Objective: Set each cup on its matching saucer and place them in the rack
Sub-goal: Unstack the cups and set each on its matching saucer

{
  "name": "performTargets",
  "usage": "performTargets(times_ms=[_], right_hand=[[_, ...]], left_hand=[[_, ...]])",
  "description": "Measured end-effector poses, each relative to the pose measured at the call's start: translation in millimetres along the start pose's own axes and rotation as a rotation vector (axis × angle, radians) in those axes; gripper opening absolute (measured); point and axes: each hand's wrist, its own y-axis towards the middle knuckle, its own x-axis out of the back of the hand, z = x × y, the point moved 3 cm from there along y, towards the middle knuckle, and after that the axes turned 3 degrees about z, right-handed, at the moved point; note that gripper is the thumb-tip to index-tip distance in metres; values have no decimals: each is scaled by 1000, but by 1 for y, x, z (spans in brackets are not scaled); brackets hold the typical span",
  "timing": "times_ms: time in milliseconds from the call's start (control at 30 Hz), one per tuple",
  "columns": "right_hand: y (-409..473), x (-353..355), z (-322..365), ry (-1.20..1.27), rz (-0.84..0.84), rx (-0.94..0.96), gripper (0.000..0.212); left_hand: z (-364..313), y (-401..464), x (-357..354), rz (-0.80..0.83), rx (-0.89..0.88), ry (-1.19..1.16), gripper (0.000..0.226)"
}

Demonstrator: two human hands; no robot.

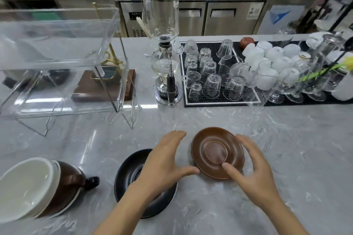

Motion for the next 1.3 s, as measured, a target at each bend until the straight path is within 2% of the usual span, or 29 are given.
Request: performTargets(times_ms=[133,300,533,700,867,967,1100,1300], right_hand=[[11,-20,36,51,78,147,47],[18,-56,75,77,189,240,36],[16,-116,116,191,365,321,26],[9,-156,145,221,477,370,25],[4,-183,163,220,554,415,26],[2,-194,172,218,596,419,26],[-1,-206,180,217,637,413,26],[-5,-225,196,162,680,455,26]], left_hand=[[9,-30,22,-130,44,-97,84],[20,-67,51,-299,113,-153,64],[42,-127,77,-482,242,-185,53],[47,-168,96,-688,301,-303,42],[44,-197,120,-848,286,-309,22],[55,-217,129,-955,341,-293,6],[75,-239,134,-1051,441,-284,10],[98,-252,131,-1125,546,-136,16]])
